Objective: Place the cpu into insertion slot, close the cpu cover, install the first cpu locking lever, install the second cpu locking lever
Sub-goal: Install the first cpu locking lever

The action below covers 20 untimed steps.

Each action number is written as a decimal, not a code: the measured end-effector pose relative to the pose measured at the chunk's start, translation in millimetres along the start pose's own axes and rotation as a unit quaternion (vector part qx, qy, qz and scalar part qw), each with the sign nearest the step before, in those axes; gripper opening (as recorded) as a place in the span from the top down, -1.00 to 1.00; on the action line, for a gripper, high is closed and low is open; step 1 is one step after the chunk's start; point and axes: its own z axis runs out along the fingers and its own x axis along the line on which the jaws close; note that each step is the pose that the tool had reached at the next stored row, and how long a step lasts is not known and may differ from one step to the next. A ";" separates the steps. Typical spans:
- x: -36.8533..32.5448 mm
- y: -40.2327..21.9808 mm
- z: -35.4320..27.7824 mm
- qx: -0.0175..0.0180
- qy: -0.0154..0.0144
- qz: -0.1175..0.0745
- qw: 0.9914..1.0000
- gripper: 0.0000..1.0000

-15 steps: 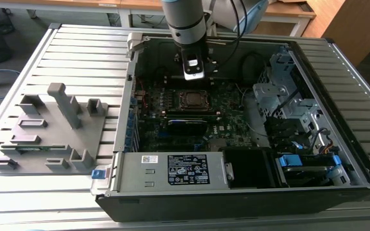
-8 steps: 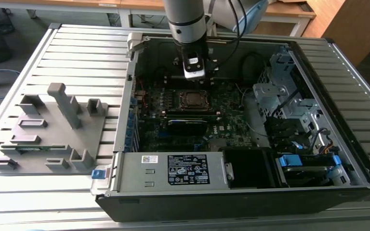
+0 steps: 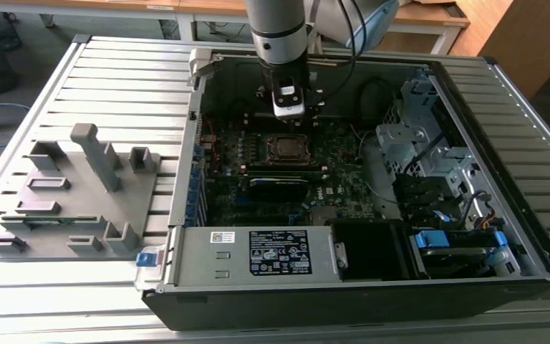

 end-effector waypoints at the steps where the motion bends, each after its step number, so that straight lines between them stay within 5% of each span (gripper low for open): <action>1: -0.4 0.2 0.3 0.003 0.006 0.000 1.000 0.79; 5: -1.2 0.6 0.7 0.012 0.021 0.001 1.000 0.79; 6: -1.2 0.6 0.7 0.013 0.022 0.001 1.000 0.79; 11: -1.2 0.7 0.6 0.014 0.024 0.001 1.000 0.79; 20: -3.3 2.5 -11.1 0.014 0.024 0.001 1.000 0.79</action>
